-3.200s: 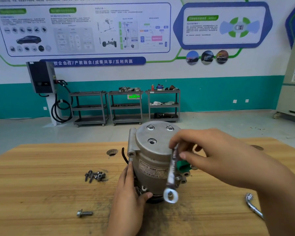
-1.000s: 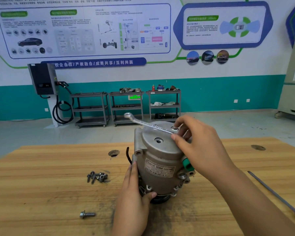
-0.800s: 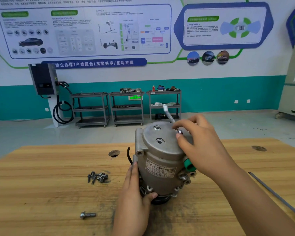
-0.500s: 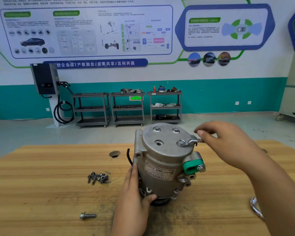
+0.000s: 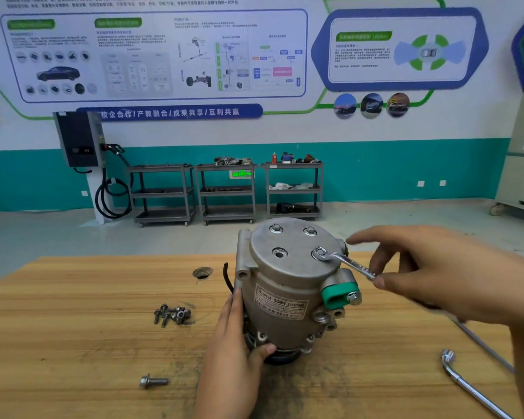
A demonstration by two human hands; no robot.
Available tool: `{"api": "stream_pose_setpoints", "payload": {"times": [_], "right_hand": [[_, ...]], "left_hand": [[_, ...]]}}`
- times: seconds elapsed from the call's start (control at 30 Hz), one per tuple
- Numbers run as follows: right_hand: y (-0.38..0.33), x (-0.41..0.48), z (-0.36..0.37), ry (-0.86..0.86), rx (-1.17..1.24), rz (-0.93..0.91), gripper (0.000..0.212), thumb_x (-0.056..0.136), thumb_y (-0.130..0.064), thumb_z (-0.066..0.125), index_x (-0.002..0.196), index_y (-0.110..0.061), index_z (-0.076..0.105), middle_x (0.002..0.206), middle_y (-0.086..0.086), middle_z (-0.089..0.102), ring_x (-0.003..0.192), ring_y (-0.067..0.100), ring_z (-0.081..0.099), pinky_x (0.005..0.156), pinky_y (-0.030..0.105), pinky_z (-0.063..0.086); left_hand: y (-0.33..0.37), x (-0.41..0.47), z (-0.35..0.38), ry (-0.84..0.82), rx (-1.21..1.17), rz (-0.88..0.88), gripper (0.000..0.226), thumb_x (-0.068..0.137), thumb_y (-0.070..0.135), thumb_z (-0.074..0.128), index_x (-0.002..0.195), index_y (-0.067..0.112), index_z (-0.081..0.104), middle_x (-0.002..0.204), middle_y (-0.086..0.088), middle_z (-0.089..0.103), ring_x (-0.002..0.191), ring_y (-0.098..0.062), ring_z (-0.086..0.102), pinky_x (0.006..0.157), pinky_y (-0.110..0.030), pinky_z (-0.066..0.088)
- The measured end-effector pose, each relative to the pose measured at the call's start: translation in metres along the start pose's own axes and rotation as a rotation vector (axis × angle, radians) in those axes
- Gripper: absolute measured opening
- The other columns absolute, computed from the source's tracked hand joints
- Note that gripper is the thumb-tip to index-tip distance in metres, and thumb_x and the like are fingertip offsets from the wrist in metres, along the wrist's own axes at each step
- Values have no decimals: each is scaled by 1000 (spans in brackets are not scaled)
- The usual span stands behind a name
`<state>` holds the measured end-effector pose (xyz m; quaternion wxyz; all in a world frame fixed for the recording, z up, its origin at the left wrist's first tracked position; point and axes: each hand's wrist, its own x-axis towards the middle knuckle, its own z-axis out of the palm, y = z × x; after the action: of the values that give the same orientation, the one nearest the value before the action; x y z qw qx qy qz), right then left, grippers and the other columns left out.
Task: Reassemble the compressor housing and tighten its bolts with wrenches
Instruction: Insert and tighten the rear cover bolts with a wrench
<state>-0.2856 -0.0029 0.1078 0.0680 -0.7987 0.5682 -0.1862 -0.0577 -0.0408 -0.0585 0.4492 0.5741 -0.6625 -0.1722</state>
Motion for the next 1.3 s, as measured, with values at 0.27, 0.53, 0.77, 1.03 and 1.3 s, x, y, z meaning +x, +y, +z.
{"api": "stream_pose_setpoints", "payload": {"times": [0.27, 0.53, 0.77, 1.03, 1.3], "right_hand": [[-11, -1, 5, 5, 35, -161, 15, 85, -34, 60, 92, -46, 55, 83, -33, 59, 72, -11, 53, 61, 10, 41], [-27, 16, 22, 75, 185, -299, 31, 89, -23, 59, 108, -47, 62, 90, -24, 63, 88, -16, 50, 72, 4, 37], [-23, 35, 44, 252, 44, -297, 33, 96, -28, 45, 127, -32, 56, 96, -25, 42, 93, -4, 33, 80, 3, 27], [-4, 42, 42, 308, 75, -182, 32, 96, -26, 45, 121, -42, 57, 123, -16, 38, 117, 3, 25, 99, 24, 24], [2, 45, 43, 312, -131, -161, 42, 99, -24, 37, 131, -51, 42, 147, -17, 26, 132, 11, 22, 102, 34, 25]], "left_hand": [[-2, 1, 0, -9, -9, 4, 104, 71, 11, 78, 149, 34, 13, 153, 15, 24, 133, -11, 38, 111, -36, 32], [-1, 0, 0, -10, -15, 2, 101, 72, 13, 78, 149, 34, 16, 151, 15, 29, 131, -10, 40, 109, -35, 35], [-1, 2, 1, -7, -2, 0, 104, 70, 11, 79, 149, 32, 16, 152, 12, 27, 131, -14, 42, 108, -38, 36], [1, 1, -1, -11, 2, 3, 103, 73, 14, 78, 149, 36, 11, 153, 18, 22, 134, -9, 36, 111, -37, 32], [3, 1, 0, -3, 9, 6, 103, 74, 19, 77, 149, 37, 9, 155, 19, 18, 136, -7, 32, 113, -35, 29]]}}
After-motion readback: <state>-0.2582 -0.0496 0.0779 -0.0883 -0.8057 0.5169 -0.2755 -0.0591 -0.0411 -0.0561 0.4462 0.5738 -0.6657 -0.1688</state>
